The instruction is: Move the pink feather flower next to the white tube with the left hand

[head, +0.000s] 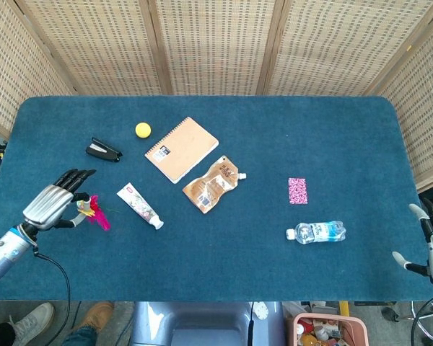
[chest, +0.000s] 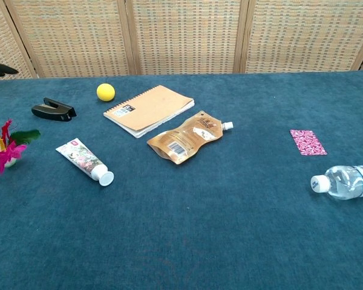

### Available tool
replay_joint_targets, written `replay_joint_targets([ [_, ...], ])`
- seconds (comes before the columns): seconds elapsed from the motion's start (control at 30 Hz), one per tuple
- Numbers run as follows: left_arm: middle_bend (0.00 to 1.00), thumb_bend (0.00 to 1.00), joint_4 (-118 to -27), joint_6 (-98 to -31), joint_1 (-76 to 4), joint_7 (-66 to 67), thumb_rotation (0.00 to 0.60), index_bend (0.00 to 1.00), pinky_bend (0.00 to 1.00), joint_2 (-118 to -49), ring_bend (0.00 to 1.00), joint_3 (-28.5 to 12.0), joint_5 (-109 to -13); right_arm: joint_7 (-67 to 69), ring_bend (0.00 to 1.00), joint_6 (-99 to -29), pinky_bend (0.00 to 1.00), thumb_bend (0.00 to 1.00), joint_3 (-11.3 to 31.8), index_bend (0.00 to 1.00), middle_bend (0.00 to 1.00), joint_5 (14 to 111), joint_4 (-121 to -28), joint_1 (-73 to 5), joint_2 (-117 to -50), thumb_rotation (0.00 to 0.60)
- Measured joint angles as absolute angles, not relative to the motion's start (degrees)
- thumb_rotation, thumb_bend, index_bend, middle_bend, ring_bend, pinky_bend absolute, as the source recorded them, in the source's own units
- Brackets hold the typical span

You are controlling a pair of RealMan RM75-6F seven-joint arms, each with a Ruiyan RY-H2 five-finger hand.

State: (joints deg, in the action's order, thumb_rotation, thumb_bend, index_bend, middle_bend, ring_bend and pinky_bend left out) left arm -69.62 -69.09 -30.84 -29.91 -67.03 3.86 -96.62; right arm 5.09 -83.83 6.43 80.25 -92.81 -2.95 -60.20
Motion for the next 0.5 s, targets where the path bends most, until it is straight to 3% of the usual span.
replay_joint_targets([
  [0.27,0.00,0.44,-73.28,-70.12,-30.17,-43.42,0.600,0.74,0.00,-64.05,0.00,4.06,-95.65,4.75,0.00,-83.90,0.00,0.00,6.21,0.00,0.00,80.65,-93.12,-2.92,-60.24,0.600],
  [0.5,0.00,0.45,-72.65,-70.69,-29.55,-53.51,0.600,0.74,0.00,-67.19,0.00,4.82,-95.94,4.54,0.00,-83.74,0.00,0.00,6.02,0.00,0.00,80.82,-93.15,-2.96,-60.29,0.600],
])
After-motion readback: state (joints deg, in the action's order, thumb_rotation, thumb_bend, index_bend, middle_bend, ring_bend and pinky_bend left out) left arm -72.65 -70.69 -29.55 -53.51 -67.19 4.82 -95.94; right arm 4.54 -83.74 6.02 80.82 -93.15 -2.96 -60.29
